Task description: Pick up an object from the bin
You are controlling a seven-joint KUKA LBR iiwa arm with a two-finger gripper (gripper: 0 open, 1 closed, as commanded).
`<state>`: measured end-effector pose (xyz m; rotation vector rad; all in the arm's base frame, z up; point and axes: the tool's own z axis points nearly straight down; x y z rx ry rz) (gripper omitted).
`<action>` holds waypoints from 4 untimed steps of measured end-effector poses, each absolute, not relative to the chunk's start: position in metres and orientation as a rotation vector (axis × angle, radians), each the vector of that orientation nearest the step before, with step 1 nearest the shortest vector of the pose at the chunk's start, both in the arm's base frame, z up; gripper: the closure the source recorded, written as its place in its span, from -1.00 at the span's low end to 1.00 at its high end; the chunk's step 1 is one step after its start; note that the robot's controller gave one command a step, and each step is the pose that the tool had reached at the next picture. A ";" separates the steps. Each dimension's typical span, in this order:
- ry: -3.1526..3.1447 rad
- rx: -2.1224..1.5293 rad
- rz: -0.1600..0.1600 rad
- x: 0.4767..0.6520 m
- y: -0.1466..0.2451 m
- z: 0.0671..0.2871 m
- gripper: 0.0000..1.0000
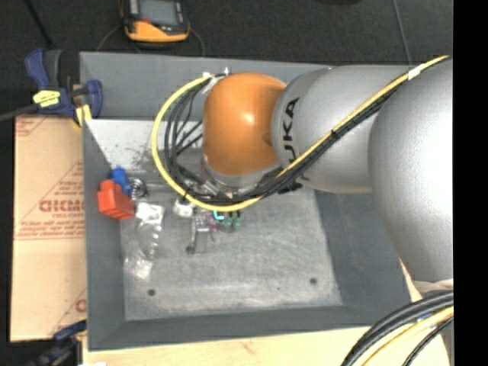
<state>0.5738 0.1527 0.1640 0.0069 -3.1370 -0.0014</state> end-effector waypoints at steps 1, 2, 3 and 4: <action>-3.112 0.453 0.005 0.641 0.081 0.093 -1.00; -3.118 0.472 -0.003 0.635 0.091 0.073 -1.00; -3.125 0.469 -0.005 0.637 0.091 0.077 1.00; -3.117 0.493 0.002 0.615 0.084 0.255 1.00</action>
Offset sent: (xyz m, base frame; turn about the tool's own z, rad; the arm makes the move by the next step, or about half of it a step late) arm 0.0659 -0.0664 -0.0691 -0.2912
